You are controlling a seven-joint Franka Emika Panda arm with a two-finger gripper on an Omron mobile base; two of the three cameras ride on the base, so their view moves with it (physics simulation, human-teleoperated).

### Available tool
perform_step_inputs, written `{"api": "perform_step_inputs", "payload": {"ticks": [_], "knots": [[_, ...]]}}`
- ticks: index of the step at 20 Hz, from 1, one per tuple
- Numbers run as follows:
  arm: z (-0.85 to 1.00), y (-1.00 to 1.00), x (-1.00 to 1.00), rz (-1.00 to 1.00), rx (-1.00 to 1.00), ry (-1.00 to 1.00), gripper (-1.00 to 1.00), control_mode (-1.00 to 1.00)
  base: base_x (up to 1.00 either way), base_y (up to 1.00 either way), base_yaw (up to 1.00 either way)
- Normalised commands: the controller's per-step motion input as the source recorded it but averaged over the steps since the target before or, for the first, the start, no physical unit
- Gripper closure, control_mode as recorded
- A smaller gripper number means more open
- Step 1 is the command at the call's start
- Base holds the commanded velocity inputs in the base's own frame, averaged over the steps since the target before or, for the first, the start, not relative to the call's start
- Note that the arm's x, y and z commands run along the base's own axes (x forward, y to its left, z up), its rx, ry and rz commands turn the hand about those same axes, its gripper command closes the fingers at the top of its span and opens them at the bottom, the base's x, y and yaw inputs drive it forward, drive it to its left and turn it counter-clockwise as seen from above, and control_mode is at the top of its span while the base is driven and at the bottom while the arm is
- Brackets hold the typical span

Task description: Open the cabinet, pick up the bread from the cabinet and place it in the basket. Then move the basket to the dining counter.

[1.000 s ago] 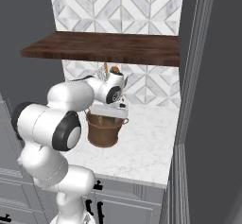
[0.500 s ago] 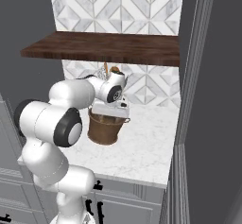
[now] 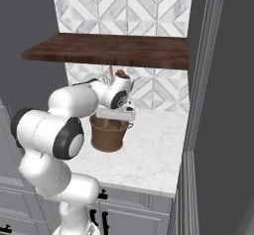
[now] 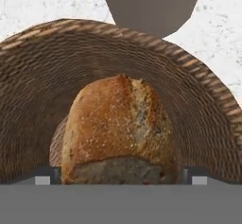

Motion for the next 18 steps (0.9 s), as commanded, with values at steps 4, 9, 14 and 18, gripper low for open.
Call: {"api": "perform_step_inputs", "payload": {"ticks": [4,9,14,18], "knots": [[0.01,0.1,0.0,0.0,0.0,-0.33,-1.0,-1.0,0.0,0.0,0.0],[0.04,0.15,-0.02,0.0,0.0,-0.33,-1.0,-1.0,0.0,0.0,0.0],[0.25,0.03,-0.53,-0.05,0.0,-0.04,-1.0,-1.0,0.0,0.0,0.0],[0.62,-0.03,-0.54,-0.13,0.0,0.0,-1.0,-1.0,0.0,0.0,0.0]]}}
